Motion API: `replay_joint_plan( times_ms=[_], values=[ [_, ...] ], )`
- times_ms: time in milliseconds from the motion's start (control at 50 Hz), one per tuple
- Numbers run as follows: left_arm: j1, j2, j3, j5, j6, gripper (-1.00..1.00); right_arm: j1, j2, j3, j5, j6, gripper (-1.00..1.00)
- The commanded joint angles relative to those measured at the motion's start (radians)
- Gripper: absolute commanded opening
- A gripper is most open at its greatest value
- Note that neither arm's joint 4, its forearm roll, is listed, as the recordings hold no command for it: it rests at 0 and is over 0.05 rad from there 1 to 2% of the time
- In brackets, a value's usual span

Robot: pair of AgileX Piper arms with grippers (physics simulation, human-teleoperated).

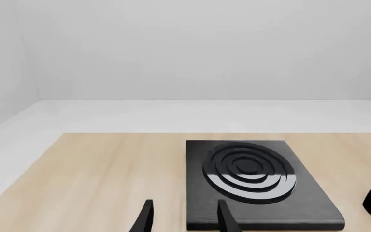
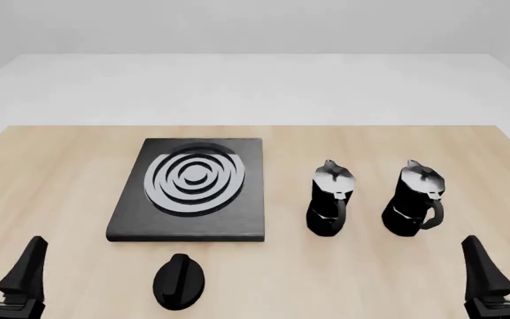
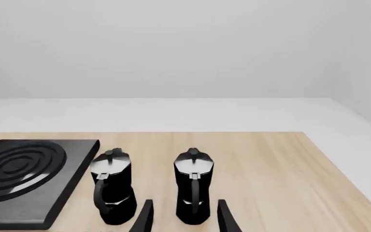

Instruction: Put the right moka pot on the stove.

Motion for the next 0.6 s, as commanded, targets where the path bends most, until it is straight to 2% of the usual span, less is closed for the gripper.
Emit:
replay_joint_plan(
  times_ms=[20,60,80,100,160,240,280,360,600],
  values=[
    [0.0,0.004,-0.003,-0.001,0.0,1.0,0.01,0.107,0.0,-0.071,-0.018,1.0],
    [0.0,0.004,-0.003,-0.001,0.0,1.0,0.026,0.207,0.001,-0.141,-0.002,1.0],
    [0.0,0.004,-0.003,-0.001,0.0,1.0,0.02,0.195,0.001,-0.143,-0.008,1.0],
    [0.0,0.004,-0.003,-0.001,0.0,1.0,0.02,0.25,0.001,-0.177,-0.034,1.0],
    [0.0,0.004,-0.003,-0.001,0.0,1.0,0.014,0.289,0.001,-0.216,-0.004,1.0],
    [0.0,0.004,-0.003,-0.001,0.0,1.0,0.016,0.494,0.001,-0.383,-0.014,1.0],
    [0.0,0.004,-0.003,-0.001,0.0,1.0,0.016,0.508,0.0,-0.397,-0.012,1.0],
    [0.0,0.004,-0.003,-0.001,0.0,1.0,0.002,0.695,0.001,-0.558,-0.015,1.0],
    [0.0,0.004,-0.003,-0.001,0.0,1.0,-0.018,1.054,0.001,-0.872,-0.009,1.0]
  ],
)
